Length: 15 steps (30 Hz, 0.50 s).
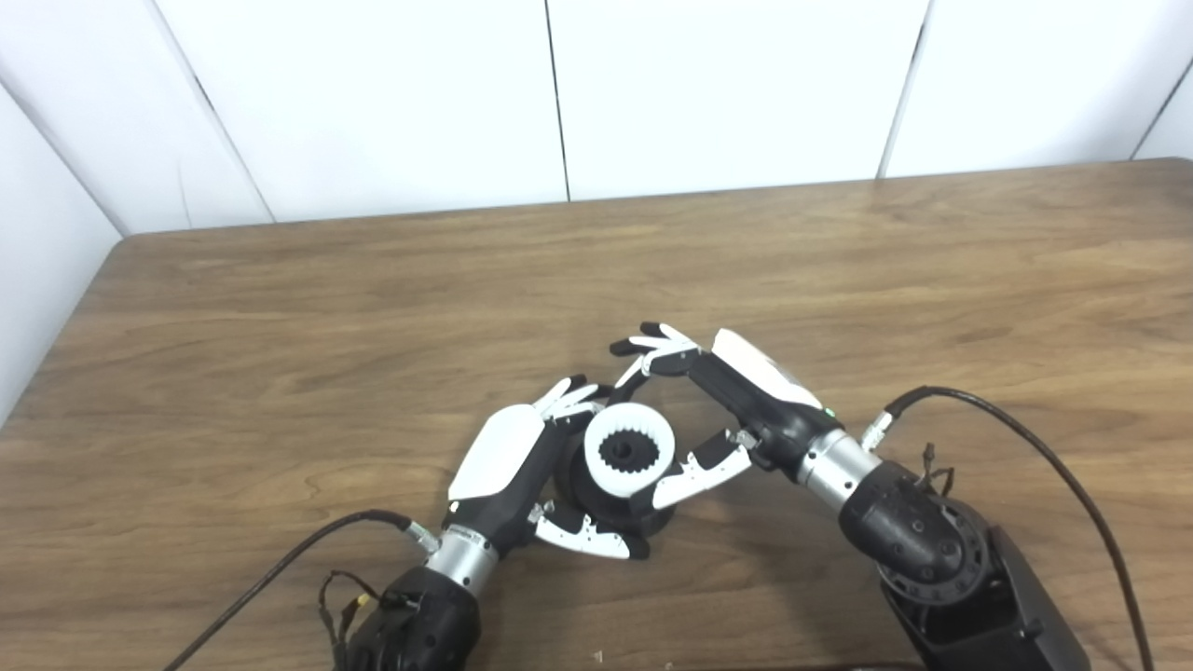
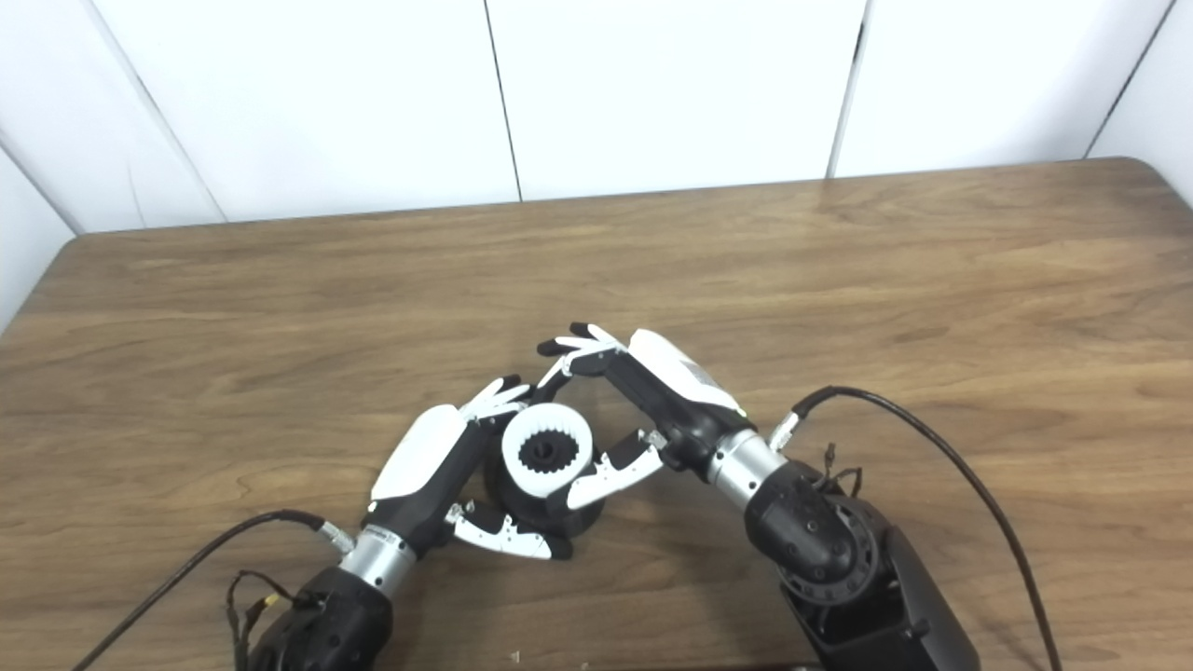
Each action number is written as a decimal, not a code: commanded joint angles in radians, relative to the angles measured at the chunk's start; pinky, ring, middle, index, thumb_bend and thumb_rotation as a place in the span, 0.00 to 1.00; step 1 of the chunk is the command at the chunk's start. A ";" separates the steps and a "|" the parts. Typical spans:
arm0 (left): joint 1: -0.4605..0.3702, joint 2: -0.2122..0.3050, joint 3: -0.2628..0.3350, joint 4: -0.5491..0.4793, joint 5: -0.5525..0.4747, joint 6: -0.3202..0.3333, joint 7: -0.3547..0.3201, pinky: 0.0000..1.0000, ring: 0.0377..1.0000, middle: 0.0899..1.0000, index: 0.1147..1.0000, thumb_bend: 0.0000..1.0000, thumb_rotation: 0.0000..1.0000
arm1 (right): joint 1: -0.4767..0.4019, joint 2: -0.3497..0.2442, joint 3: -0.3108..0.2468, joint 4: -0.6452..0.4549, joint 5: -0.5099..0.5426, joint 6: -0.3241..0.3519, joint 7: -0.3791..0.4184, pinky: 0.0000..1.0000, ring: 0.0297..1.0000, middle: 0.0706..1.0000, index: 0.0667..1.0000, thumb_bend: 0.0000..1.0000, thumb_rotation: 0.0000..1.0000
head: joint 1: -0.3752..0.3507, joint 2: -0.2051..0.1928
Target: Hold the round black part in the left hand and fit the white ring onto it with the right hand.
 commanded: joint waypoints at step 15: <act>-0.007 -0.002 -0.006 -0.028 0.019 0.007 -0.001 0.91 0.97 0.89 0.56 0.94 0.25 | -0.032 0.014 -0.009 0.015 0.003 -0.036 -0.016 0.91 0.99 0.87 0.45 0.53 0.15 | 0.000 0.009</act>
